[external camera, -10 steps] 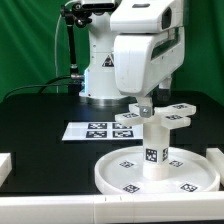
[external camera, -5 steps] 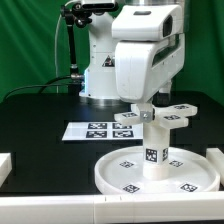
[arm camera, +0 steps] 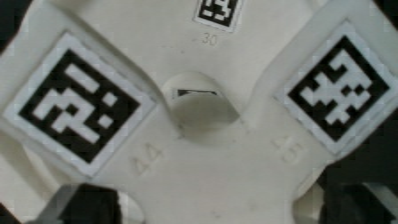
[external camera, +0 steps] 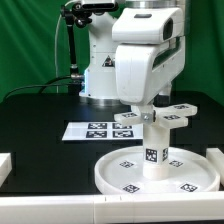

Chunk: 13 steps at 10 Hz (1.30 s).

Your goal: Assemble round table

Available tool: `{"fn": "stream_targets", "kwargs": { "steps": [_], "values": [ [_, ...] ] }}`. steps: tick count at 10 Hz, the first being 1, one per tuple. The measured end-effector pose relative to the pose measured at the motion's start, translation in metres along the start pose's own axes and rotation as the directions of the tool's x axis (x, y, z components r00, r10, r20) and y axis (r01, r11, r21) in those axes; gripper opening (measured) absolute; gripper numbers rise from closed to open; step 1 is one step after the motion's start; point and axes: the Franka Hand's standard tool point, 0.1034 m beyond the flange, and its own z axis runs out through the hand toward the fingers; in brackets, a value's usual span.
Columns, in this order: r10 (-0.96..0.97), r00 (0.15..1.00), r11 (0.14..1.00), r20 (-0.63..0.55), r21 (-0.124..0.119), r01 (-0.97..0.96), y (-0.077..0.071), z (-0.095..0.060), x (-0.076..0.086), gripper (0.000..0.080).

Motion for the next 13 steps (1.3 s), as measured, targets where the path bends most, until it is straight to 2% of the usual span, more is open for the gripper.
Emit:
{"fn": "stream_targets", "kwargs": {
  "steps": [1,5,8,10,11,13],
  "values": [
    [0.0,1.0,1.0,0.0,-0.001,0.0,0.0003,-0.0003,-0.0001,0.0429],
    [0.039,0.999,0.999,-0.001,-0.001,-0.039,0.0005,-0.0003,-0.0004,0.0429],
    [0.291,0.957,0.957,-0.01,0.008,-0.291,0.0024,-0.0002,-0.0037,0.0429],
    [0.487,0.873,0.873,-0.021,0.03,-0.486,0.002,0.0005,-0.0068,0.043],
    [0.617,0.786,0.786,-0.029,0.053,-0.615,0.0017,0.0009,-0.0071,0.043],
    [0.77,0.638,0.638,-0.033,0.072,-0.766,0.0008,0.0012,-0.0064,0.043]
  ]
}}
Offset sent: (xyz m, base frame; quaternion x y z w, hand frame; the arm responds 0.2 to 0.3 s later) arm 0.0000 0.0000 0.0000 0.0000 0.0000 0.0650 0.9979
